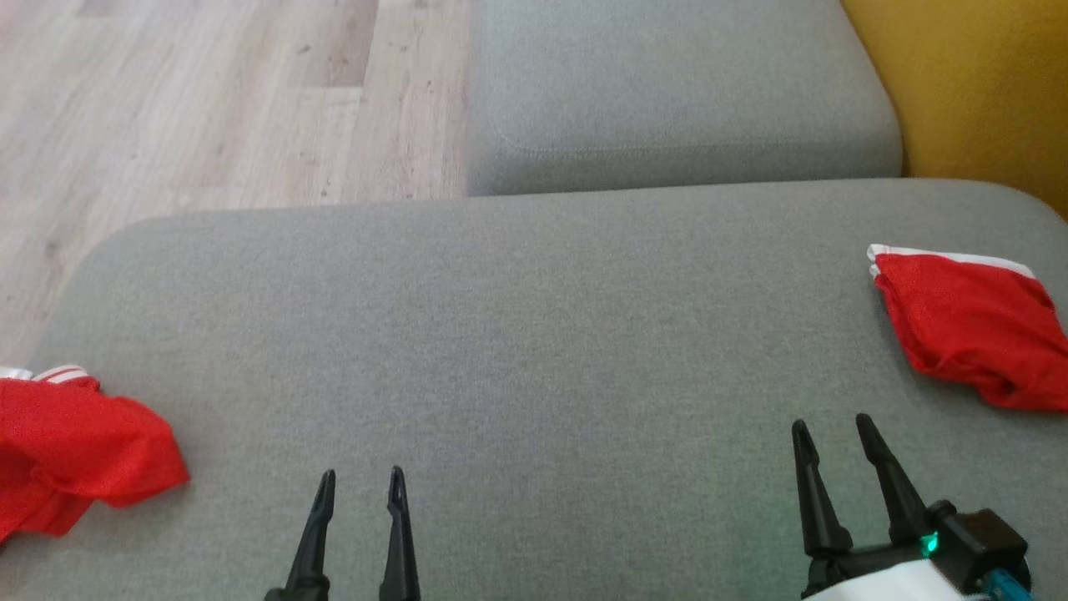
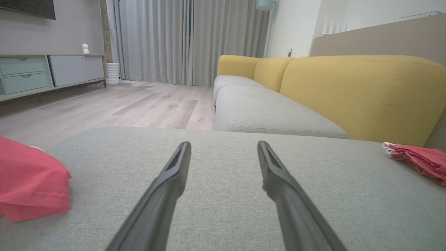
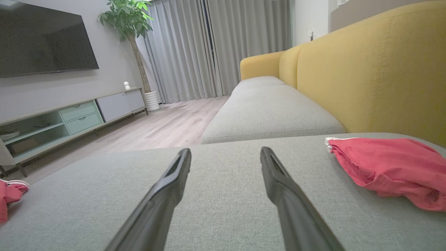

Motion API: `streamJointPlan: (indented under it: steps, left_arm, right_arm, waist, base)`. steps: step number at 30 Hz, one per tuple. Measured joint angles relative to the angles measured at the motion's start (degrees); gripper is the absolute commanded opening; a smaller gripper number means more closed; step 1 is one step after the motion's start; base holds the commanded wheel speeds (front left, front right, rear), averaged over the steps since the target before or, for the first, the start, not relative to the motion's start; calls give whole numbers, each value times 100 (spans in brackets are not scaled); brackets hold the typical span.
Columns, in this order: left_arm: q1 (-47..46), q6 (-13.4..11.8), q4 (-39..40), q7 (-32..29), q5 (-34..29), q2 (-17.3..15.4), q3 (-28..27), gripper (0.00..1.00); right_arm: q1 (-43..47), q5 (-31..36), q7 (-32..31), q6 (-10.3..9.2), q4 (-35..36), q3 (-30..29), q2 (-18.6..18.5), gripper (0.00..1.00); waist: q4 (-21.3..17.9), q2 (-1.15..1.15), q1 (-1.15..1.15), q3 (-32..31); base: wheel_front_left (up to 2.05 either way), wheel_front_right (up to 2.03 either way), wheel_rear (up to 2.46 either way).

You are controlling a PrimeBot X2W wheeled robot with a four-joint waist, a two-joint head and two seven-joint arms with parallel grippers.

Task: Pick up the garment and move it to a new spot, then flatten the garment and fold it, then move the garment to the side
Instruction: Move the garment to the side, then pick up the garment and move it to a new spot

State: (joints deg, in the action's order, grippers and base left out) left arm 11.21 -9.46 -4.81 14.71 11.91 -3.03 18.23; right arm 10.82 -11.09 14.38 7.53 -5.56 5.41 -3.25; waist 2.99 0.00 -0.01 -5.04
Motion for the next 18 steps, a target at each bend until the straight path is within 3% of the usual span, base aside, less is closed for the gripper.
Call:
streamJointPlan:
  steps: [18]
  left_arm:
    - [116, 46, -4, 0, -131, -5, -141, 100]
  right_arm:
    - [218, -43, 0, 0, -21, 5, 62, 100]
  waist:
    - [-27, 0, 1, -281]
  base:
    - [0, 0, 0]
